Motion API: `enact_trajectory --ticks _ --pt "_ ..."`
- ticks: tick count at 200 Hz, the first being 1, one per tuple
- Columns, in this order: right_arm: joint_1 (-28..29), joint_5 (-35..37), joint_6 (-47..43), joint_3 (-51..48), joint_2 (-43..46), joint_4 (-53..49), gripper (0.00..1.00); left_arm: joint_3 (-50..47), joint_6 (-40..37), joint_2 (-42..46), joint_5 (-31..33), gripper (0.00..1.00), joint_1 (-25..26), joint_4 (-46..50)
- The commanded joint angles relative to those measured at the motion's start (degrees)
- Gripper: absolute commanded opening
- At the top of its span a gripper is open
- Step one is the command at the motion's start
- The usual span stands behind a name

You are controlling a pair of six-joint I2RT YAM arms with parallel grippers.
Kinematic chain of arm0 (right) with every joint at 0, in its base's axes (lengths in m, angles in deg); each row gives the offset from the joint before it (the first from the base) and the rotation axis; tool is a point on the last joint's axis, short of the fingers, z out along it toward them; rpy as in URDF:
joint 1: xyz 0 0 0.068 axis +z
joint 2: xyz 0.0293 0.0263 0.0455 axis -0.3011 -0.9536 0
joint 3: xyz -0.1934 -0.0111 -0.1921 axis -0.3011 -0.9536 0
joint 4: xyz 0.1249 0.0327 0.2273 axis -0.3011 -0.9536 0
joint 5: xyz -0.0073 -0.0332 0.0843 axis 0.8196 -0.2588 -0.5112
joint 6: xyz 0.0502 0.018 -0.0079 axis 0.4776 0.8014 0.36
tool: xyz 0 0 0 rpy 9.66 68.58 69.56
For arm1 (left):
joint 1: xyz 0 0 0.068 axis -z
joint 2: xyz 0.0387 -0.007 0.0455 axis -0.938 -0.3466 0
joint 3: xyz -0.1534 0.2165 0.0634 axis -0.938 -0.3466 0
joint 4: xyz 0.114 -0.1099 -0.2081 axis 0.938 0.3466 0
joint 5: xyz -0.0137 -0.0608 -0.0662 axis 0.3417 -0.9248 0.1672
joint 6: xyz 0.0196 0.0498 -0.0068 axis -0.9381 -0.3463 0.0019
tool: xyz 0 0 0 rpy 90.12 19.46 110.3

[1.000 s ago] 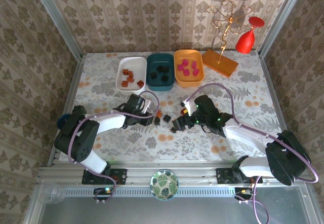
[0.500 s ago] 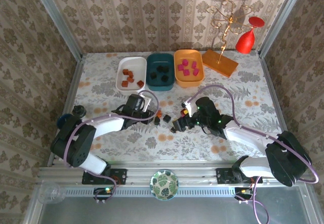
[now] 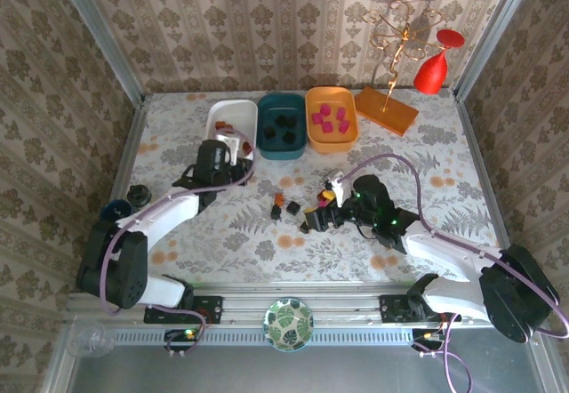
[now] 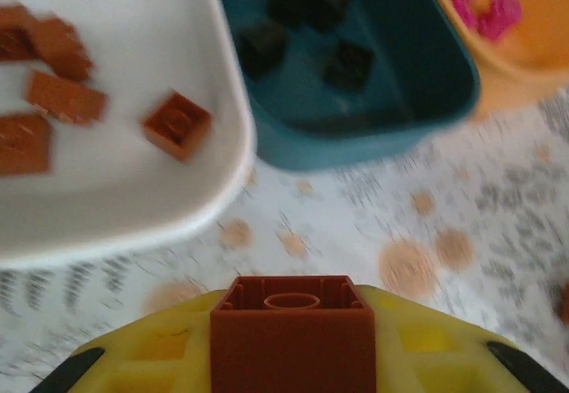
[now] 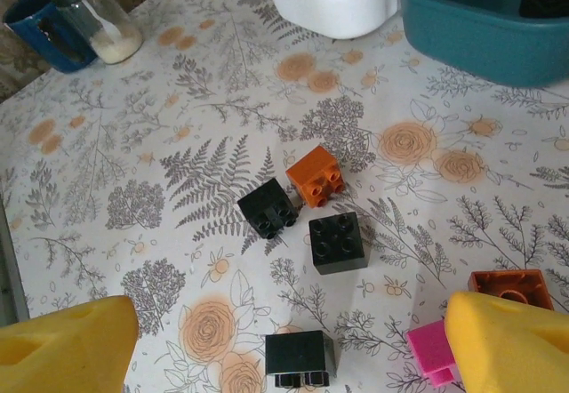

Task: Sort the legos into containers by color
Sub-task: Place the lego in the container.

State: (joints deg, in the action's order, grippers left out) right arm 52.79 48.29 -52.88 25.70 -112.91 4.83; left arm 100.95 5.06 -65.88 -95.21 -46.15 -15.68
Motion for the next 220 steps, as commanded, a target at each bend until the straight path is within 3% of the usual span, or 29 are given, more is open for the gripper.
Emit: enact_trajectory --ticks 1,59,109,198,220 --pt "0.4 1.0 0.9 -1.2 2.2 3.1 0.91 4.7 2.2 -2.7 -1.1 0.33 -3.3 0.7" --pt "0.7 7.6 2.6 -4.2 2.6 12.1 0.92 15.6 2.8 -15.3 -1.9 0.33 -8.8 -0.4" --pt "1.0 14.3 3.2 -0.6 0.5 12.9 0.92 25.9 2.2 -25.9 -3.6 0.33 -9.9 3.0" --pt "1.6 16.3 1.9 16.4 -19.0 19.2 0.93 43.4 -0.2 -40.8 -2.7 0.34 -9.9 12.1" --pt "1.8 16.2 2.3 20.2 -21.3 16.7 0.93 48.2 -1.1 -43.4 -2.7 0.40 -10.0 15.5"
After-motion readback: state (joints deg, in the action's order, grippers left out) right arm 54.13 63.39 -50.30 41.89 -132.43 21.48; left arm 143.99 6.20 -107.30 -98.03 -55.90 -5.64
